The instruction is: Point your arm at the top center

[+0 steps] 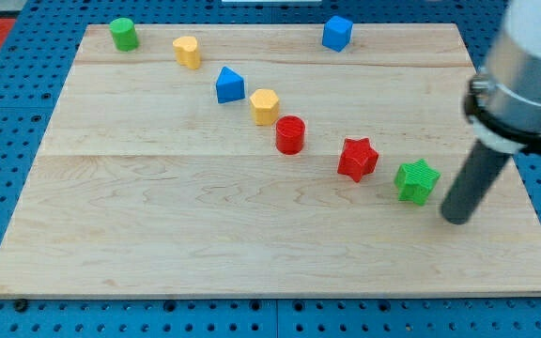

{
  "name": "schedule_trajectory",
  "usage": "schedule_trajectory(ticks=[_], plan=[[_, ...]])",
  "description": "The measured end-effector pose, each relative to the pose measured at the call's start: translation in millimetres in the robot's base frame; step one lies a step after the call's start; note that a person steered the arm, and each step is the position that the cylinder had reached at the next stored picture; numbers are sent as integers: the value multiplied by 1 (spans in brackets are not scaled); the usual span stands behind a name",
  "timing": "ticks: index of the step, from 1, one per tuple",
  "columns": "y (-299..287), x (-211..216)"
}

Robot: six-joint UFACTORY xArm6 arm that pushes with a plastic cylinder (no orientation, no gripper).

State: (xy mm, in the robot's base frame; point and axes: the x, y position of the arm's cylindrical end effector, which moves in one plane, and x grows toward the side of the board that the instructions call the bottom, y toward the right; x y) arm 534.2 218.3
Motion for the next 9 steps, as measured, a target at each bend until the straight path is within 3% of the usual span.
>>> schedule_trajectory(ticks=[1, 2, 5, 7, 9], plan=[[47, -25], [48, -77], [-58, -208], [-168, -253], [-200, -339]])
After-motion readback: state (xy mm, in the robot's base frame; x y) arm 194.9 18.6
